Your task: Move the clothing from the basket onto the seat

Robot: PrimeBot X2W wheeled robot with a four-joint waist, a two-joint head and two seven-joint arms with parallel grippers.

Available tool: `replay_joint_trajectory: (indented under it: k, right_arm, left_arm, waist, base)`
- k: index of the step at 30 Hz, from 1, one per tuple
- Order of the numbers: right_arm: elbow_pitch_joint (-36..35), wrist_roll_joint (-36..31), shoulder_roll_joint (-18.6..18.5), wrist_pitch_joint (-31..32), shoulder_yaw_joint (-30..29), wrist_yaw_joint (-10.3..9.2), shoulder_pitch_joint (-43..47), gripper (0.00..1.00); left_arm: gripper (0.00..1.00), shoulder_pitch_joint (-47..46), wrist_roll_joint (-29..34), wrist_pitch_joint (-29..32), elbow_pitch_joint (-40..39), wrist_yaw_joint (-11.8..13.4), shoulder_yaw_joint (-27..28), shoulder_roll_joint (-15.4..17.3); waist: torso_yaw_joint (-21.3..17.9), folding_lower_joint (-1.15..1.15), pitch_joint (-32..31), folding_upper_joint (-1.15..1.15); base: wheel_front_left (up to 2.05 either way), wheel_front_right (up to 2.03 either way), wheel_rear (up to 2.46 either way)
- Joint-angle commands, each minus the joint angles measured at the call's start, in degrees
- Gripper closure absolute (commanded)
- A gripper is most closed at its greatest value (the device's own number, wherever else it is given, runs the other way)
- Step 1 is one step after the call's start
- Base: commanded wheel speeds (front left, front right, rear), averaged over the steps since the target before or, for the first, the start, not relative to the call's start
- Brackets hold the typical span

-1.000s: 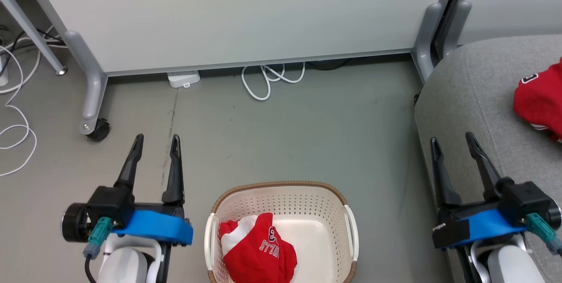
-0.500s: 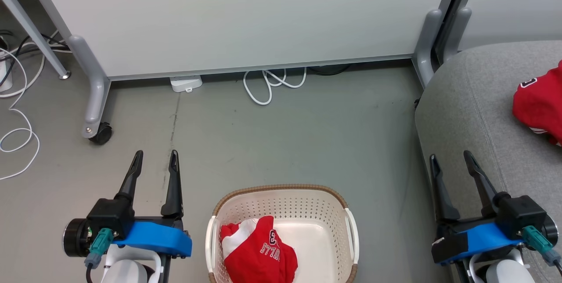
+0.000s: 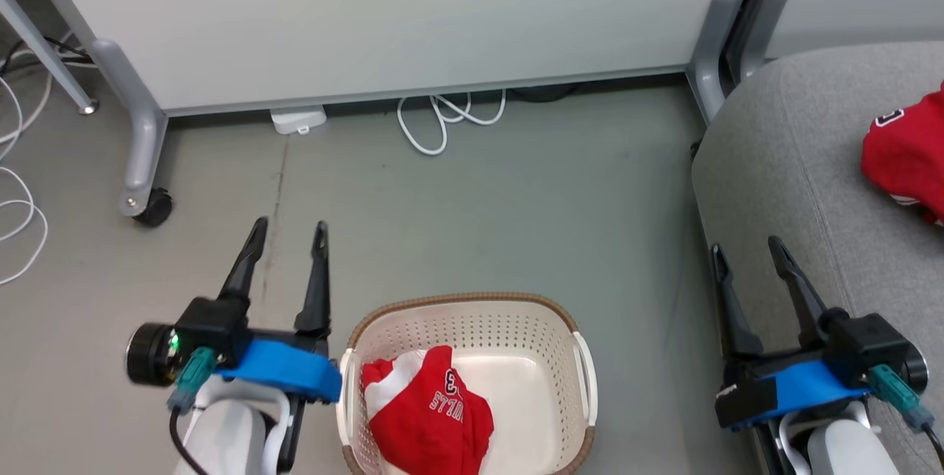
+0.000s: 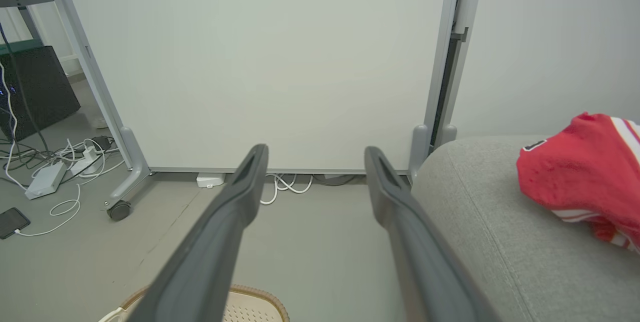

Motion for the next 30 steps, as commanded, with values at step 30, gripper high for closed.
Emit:
replay_joint_trajectory:
  k: [30]
  right_arm:
    - [-6.85, -1.7, 0.2, 0.02, 1.58, 0.01, -17.17, 0.0]
  left_arm:
    - [0.0, -34.74, -11.77, 0.75, 35.83, -0.3, -43.73, 8.55]
  waist:
    - [-8.65, 0.0, 29.78, 0.0]
  base:
    - [0.0, 0.0, 0.0]
